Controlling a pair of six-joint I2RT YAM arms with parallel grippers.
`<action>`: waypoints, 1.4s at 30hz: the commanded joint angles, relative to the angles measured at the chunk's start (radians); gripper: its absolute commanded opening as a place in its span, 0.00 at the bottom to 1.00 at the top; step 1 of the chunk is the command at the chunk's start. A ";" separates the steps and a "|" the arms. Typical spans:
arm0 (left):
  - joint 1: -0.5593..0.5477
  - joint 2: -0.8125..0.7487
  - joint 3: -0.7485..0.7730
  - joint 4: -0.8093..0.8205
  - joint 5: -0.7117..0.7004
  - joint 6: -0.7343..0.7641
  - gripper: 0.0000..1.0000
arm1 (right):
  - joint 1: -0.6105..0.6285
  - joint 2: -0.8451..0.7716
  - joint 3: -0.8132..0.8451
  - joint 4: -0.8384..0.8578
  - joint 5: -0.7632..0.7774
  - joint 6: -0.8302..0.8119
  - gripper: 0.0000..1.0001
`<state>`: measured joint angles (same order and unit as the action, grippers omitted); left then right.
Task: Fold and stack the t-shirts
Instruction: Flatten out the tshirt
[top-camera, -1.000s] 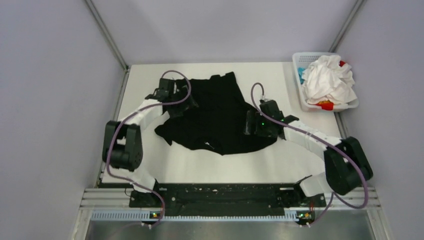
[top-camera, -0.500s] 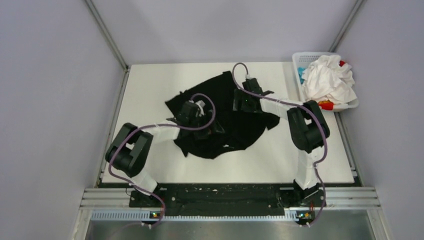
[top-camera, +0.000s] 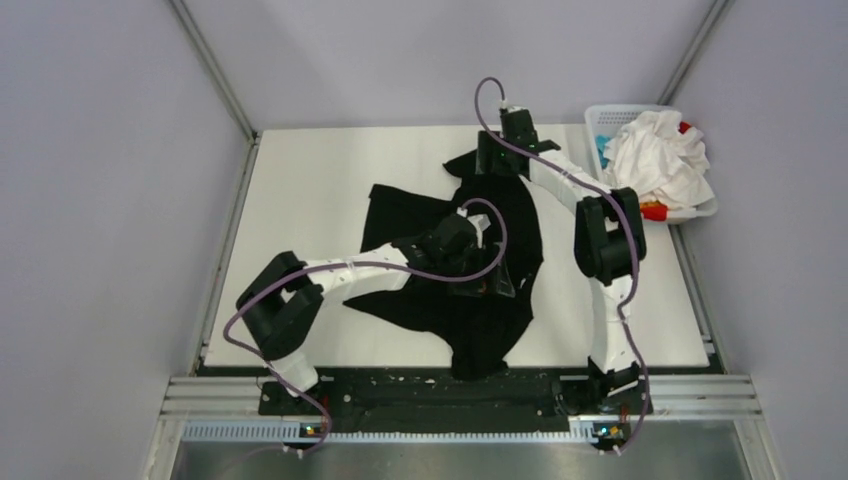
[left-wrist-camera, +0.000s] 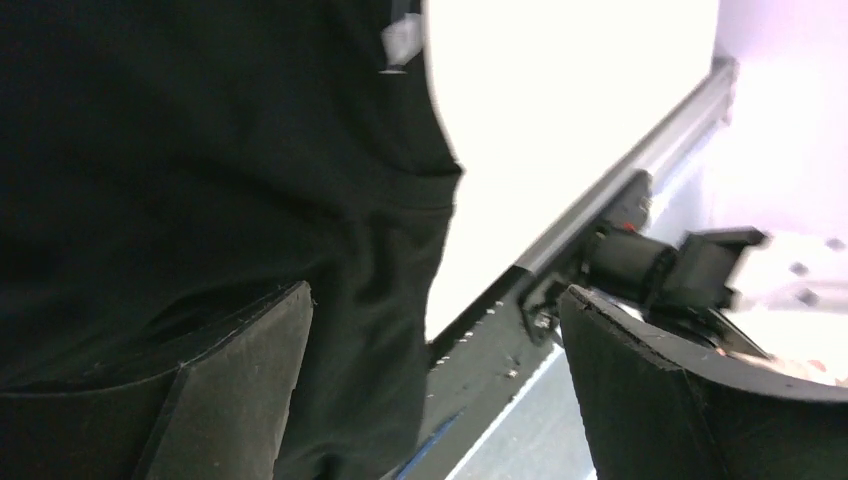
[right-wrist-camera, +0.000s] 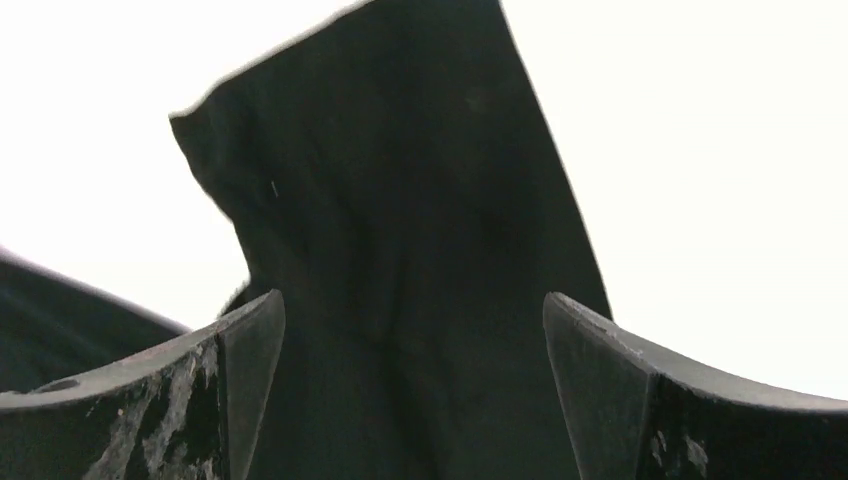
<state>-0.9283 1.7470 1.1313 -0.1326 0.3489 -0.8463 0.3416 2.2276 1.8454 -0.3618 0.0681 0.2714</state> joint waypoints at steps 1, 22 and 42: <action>0.068 -0.171 -0.116 -0.179 -0.269 -0.015 0.99 | 0.008 -0.342 -0.247 -0.061 0.148 0.000 0.99; 0.516 -0.079 -0.327 -0.067 -0.236 0.037 0.99 | 0.166 -0.723 -1.058 0.160 -0.061 0.264 0.99; 0.747 -0.064 -0.257 -0.198 -0.194 0.093 0.99 | -0.253 -0.053 -0.106 -0.108 0.145 0.139 0.99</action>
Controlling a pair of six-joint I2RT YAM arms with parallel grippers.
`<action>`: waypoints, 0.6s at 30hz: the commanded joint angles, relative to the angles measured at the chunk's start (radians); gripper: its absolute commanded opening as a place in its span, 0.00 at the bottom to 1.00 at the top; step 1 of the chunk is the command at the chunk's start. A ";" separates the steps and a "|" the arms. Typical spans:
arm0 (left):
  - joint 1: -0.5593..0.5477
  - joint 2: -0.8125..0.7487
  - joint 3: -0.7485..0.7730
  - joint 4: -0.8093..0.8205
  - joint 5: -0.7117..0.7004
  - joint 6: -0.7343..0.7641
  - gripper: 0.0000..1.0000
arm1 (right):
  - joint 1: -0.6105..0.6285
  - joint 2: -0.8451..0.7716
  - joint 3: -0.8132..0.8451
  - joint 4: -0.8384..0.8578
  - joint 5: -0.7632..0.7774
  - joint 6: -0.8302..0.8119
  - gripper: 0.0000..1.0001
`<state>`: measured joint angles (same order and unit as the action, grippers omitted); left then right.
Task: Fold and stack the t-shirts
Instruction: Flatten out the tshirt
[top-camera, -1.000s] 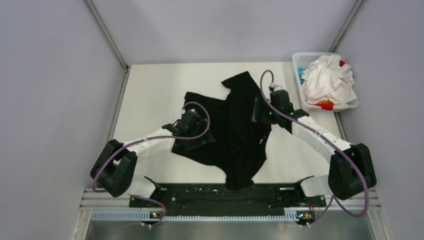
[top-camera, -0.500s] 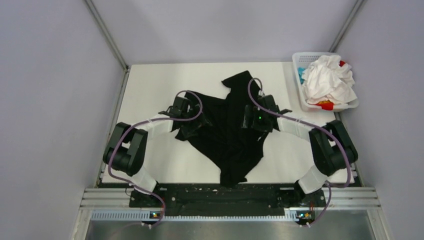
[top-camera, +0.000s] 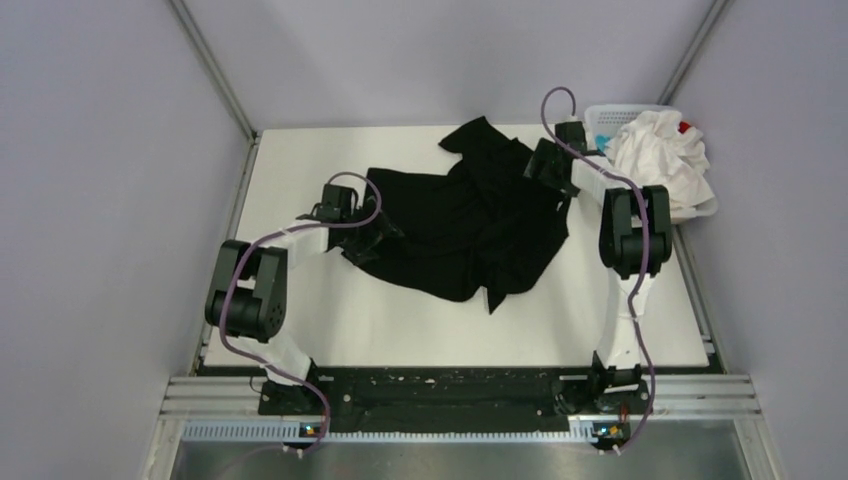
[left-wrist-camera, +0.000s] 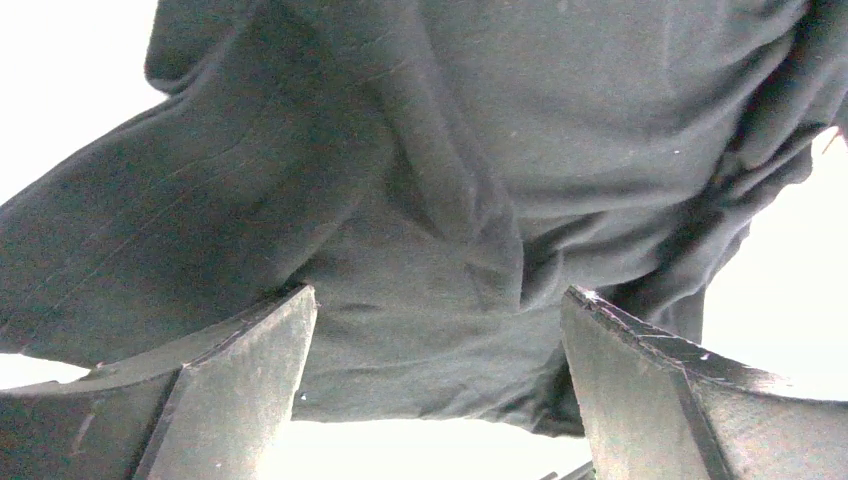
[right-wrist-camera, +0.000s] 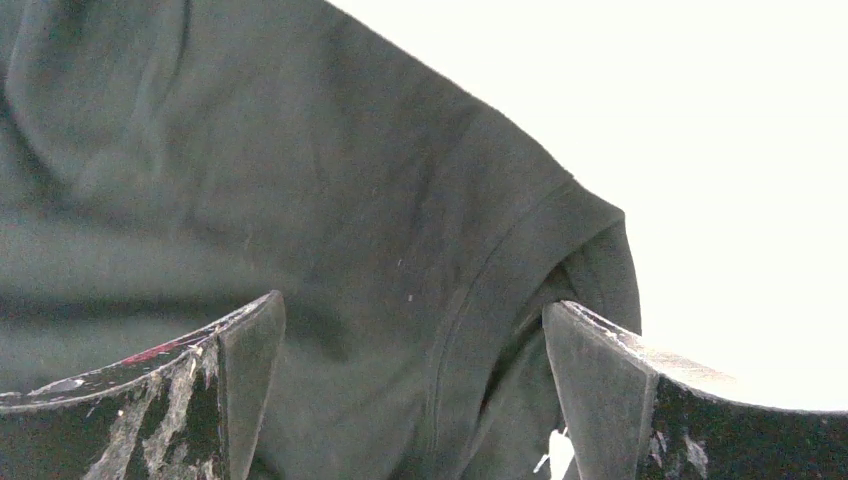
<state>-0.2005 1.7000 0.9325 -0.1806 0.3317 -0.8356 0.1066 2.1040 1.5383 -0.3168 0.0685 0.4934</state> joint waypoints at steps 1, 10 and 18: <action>0.019 -0.043 -0.065 -0.165 -0.193 0.080 0.99 | -0.019 0.074 0.241 -0.165 0.164 -0.104 0.99; 0.019 -0.339 -0.100 -0.322 -0.364 0.080 0.99 | 0.013 -0.181 0.141 -0.180 0.140 -0.171 0.99; 0.061 -0.558 -0.212 -0.415 -0.570 0.002 0.99 | 0.336 -0.737 -0.510 -0.089 0.129 -0.091 0.99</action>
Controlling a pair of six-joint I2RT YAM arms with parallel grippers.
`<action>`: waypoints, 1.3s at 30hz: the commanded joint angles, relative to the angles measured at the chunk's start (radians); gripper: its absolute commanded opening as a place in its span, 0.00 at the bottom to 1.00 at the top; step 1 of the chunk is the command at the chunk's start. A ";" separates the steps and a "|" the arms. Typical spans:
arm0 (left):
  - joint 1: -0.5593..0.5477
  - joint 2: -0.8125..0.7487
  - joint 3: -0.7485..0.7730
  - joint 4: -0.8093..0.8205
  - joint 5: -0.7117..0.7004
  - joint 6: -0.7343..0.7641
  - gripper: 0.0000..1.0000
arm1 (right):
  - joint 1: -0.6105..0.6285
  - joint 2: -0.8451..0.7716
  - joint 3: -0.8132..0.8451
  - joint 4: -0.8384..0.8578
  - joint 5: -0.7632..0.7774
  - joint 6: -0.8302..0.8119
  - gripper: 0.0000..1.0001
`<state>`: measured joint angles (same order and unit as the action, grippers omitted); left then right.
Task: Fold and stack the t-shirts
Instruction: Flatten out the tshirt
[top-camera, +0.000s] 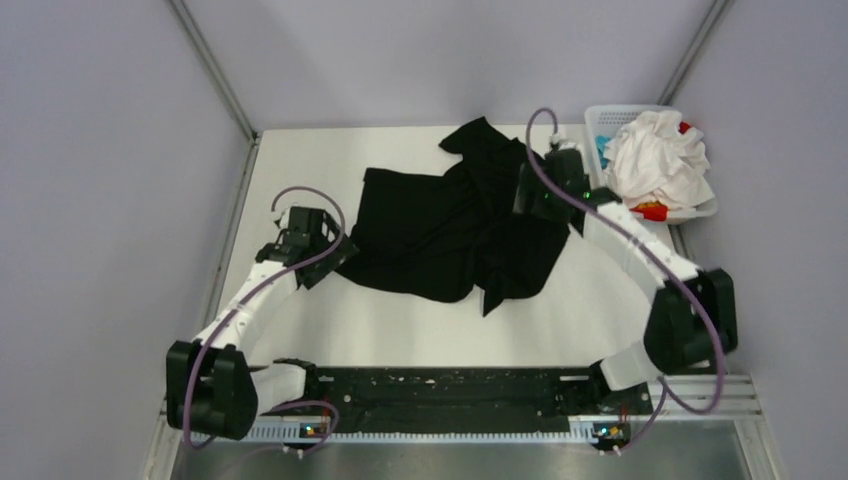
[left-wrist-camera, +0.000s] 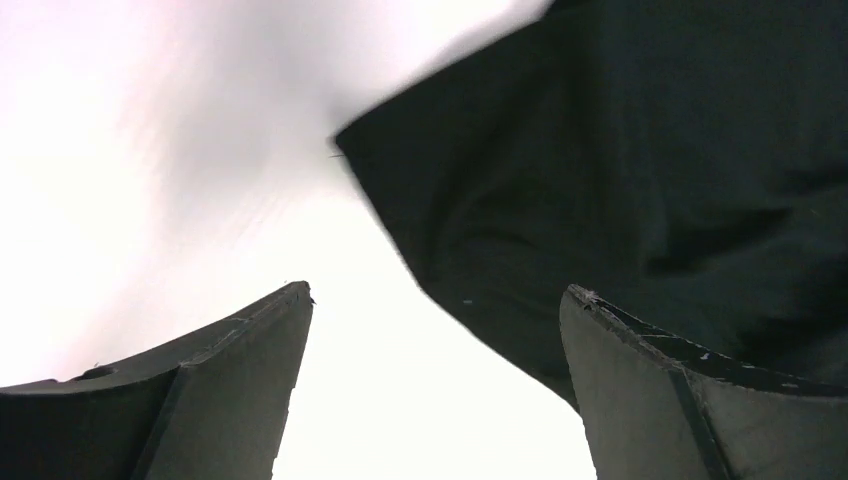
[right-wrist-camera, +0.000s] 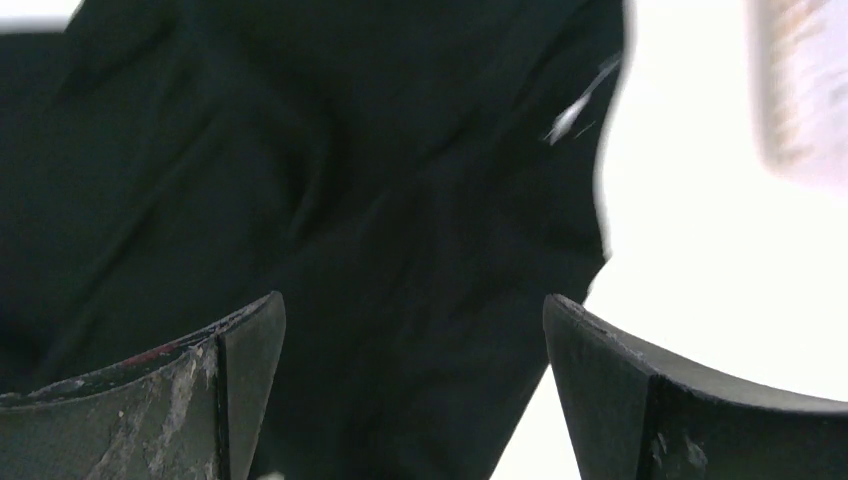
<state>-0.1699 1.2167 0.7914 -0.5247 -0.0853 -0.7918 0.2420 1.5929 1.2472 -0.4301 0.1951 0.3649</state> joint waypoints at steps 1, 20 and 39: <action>0.041 -0.088 -0.090 -0.067 -0.165 -0.047 0.99 | 0.268 -0.272 -0.274 0.019 0.011 0.060 0.99; 0.140 0.214 -0.114 0.209 0.067 -0.009 0.67 | 0.795 -0.264 -0.620 0.162 0.362 0.579 0.79; 0.141 0.184 -0.103 0.288 0.178 0.032 0.00 | 0.792 -0.423 -0.703 0.090 0.486 0.628 0.00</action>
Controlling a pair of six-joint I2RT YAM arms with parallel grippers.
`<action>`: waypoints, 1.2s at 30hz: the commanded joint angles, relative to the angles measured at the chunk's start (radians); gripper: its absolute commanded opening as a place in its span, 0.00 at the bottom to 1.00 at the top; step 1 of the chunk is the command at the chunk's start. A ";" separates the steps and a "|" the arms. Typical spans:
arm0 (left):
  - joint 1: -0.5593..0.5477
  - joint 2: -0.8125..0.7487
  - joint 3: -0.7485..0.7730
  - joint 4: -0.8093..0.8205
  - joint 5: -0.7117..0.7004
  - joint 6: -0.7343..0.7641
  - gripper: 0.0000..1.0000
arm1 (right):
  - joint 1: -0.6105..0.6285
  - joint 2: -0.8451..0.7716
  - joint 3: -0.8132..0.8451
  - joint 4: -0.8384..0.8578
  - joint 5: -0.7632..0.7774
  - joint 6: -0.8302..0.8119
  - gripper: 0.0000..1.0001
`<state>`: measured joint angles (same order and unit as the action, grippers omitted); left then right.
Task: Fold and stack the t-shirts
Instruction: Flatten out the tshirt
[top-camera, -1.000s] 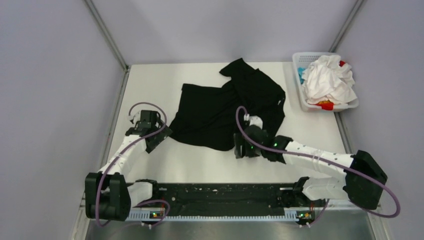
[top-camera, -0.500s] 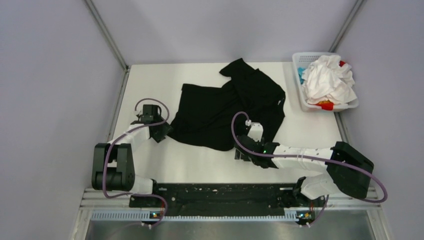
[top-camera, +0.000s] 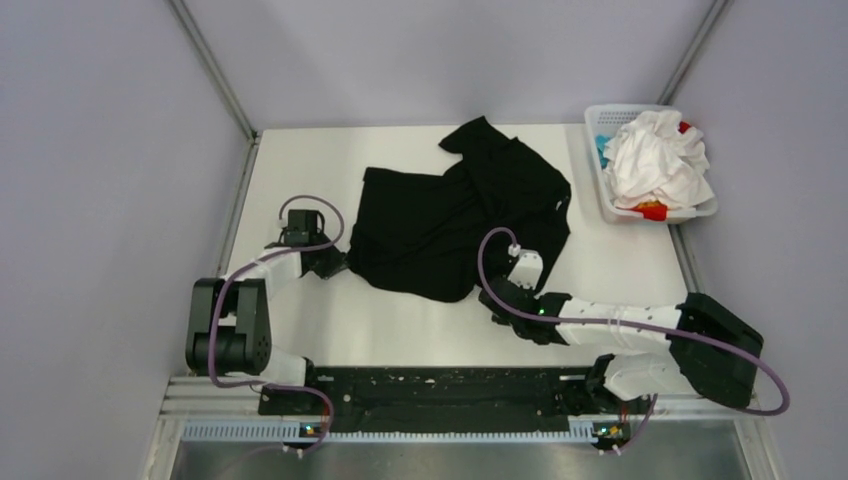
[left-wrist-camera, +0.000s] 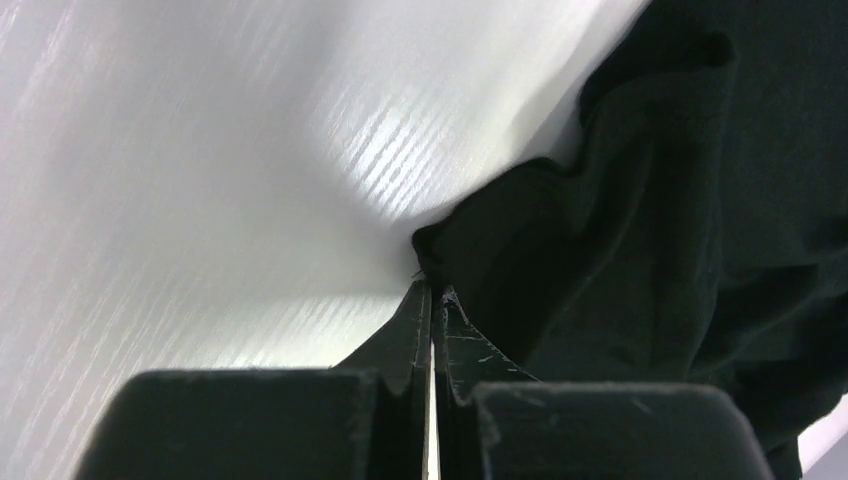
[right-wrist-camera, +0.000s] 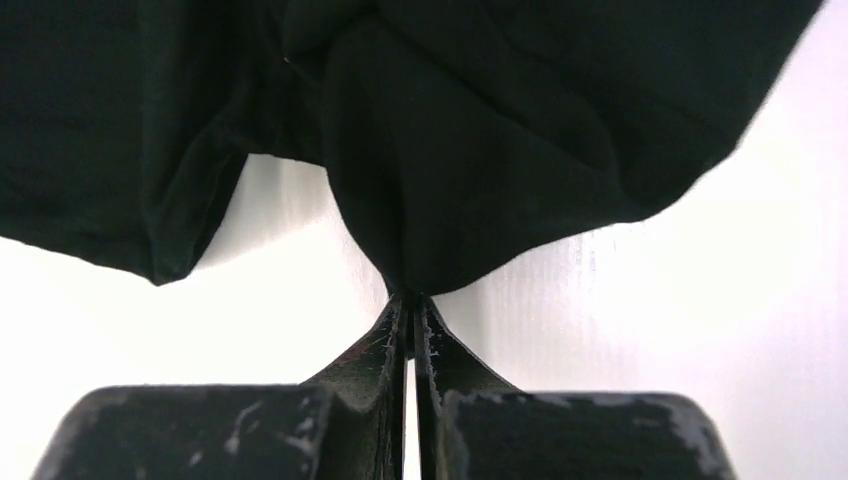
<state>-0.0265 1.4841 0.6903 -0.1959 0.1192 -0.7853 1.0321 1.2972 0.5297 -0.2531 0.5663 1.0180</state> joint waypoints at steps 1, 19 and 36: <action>-0.003 -0.120 -0.001 -0.054 -0.044 0.027 0.00 | -0.003 -0.164 0.027 -0.121 0.145 -0.043 0.00; -0.003 -0.435 0.334 -0.195 -0.155 0.045 0.00 | -0.510 -0.434 0.435 -0.064 -0.184 -0.537 0.00; -0.003 -0.658 1.216 -0.416 -0.216 0.171 0.00 | -0.509 -0.479 1.282 -0.143 -0.516 -0.652 0.00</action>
<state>-0.0292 0.8162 1.7363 -0.5655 -0.0948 -0.6601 0.5278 0.8238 1.5959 -0.4152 0.1783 0.3996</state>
